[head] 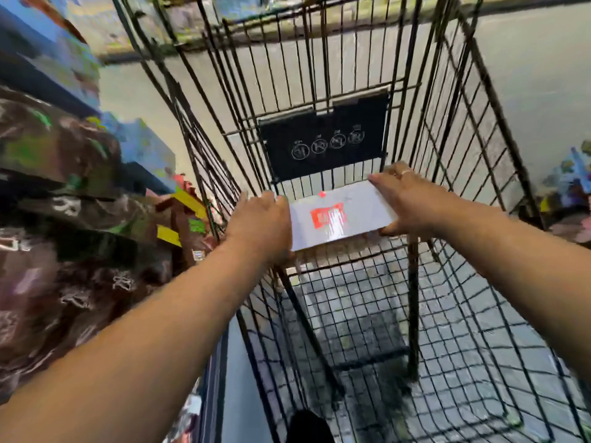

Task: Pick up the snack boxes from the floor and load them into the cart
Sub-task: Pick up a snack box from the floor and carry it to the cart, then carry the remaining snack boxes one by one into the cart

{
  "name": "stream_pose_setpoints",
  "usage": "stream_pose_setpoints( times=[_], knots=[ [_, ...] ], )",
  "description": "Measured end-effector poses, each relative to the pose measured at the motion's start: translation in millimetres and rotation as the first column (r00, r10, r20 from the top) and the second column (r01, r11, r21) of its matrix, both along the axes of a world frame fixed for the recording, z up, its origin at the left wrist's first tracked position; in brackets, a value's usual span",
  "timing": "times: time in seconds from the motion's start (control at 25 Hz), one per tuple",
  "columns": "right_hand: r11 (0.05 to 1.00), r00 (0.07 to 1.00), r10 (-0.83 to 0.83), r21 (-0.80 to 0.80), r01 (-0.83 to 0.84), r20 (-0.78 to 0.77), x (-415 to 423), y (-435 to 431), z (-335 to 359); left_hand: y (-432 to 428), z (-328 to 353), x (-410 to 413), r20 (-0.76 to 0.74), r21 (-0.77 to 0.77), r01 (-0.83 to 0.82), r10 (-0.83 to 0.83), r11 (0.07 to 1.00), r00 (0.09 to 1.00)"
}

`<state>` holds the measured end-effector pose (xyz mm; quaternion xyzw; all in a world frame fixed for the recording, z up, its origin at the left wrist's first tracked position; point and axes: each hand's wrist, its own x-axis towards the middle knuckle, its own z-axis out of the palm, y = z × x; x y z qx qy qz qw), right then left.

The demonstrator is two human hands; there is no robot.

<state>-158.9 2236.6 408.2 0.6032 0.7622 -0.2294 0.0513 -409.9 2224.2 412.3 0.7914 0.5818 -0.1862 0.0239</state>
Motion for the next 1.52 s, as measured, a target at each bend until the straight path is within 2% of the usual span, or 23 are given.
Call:
stream_pose_setpoints(
  times=[0.24,0.52,0.68,0.88,1.04,1.16,1.32,1.52],
  knots=[
    [1.000,1.000,-0.014,0.018,0.014,-0.001,-17.1,45.9,-70.6,44.1,-45.1,2.7,-0.110,-0.046,-0.098,0.092,0.994,0.990],
    [1.000,1.000,0.001,-0.006,-0.001,0.031,-25.6,64.9,-112.0,63.4,-78.9,14.9,-0.207,-0.125,-0.220,0.192,0.967,0.959],
    [0.998,0.995,0.061,0.000,-0.061,0.084,-33.9,56.3,-130.9,61.0,-93.6,12.9,-0.211,-0.171,-0.184,0.147,0.968,0.966],
    [0.997,0.988,0.041,0.060,-0.051,0.149,-39.4,43.1,-134.6,51.9,-90.1,14.7,-0.191,-0.204,-0.129,0.090,0.970,0.978],
    [0.993,0.990,0.052,0.095,-0.065,0.130,-44.4,26.2,-103.7,31.8,-72.0,23.8,0.020,-0.016,-0.124,0.124,0.992,0.992],
    [0.990,0.994,0.077,0.110,-0.086,0.078,-41.6,2.8,-49.4,0.2,-29.9,29.1,0.156,0.121,-0.139,0.120,0.983,0.981],
    [0.978,0.993,0.113,0.170,-0.117,0.033,-35.2,-35.7,59.2,-50.2,60.6,34.8,0.268,0.234,-0.074,0.008,0.969,0.963],
    [0.929,0.967,0.254,0.280,-0.240,-0.014,-54.3,-96.7,221.9,-131.8,212.3,25.4,0.335,0.346,-0.226,0.105,0.911,0.936]
  ],
)
